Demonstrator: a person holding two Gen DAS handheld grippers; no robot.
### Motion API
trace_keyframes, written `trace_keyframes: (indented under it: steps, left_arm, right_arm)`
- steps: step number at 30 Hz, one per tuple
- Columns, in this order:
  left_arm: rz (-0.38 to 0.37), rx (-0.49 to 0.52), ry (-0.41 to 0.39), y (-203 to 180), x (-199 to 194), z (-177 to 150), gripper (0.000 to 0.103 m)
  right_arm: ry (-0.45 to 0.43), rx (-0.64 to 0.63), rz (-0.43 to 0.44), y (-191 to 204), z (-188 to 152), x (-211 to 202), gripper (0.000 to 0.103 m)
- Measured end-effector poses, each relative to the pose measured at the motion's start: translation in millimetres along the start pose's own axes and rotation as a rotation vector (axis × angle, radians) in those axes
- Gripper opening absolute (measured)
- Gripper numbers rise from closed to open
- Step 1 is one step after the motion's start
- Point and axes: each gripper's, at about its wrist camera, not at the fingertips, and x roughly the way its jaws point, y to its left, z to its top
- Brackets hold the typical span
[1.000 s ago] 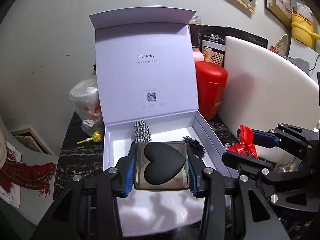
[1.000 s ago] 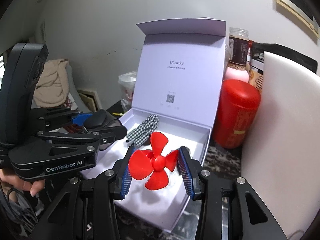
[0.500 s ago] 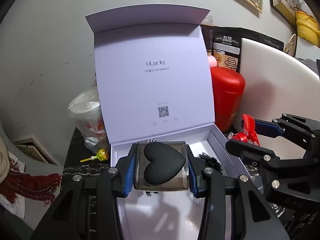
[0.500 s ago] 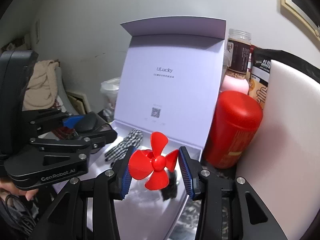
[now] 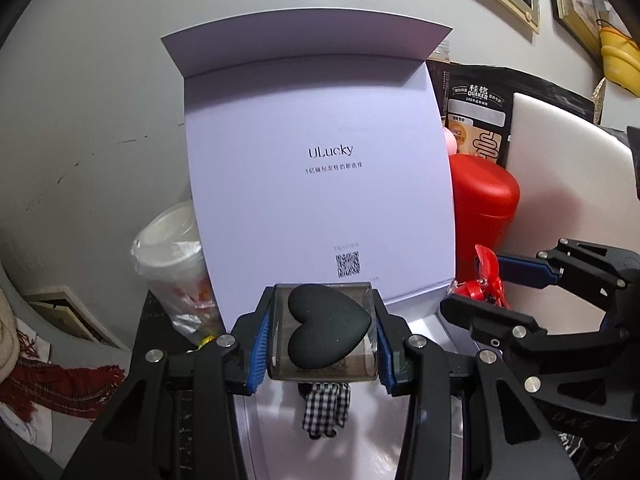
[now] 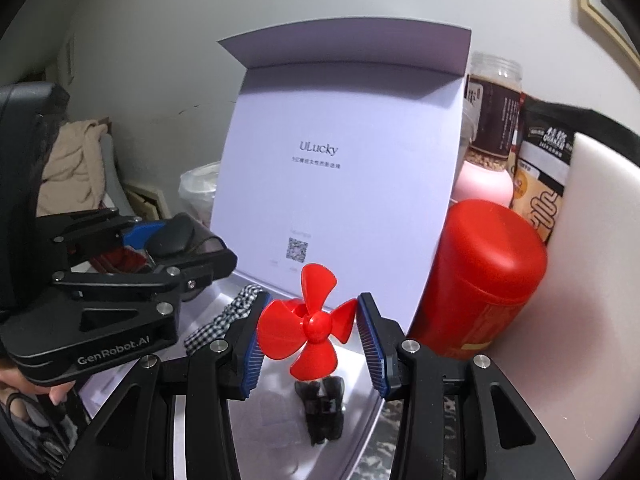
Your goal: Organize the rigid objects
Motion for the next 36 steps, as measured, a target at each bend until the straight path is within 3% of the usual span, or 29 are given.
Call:
trace_keyframes:
  steps: [17, 22, 36]
  left_arm:
    - [-0.032, -0.021, 0.126, 2.3, 48.8, -10.1, 0.042]
    - [-0.005, -0.026, 0.185, -2.6, 63.4, -15.0, 0.042]
    - [0.014, -0.038, 0.227, -8.7, 76.2, -17.4, 0.042]
  right_arm:
    - [0.101, 0.029, 0.009, -13.7, -9.0, 39.4, 0.042]
    - [0.127, 0.023, -0.003, -11.3, -9.9, 48.9, 0.042]
    - [0.198, 0.013, -0.051, -9.0, -20.3, 73.4, 0.042]
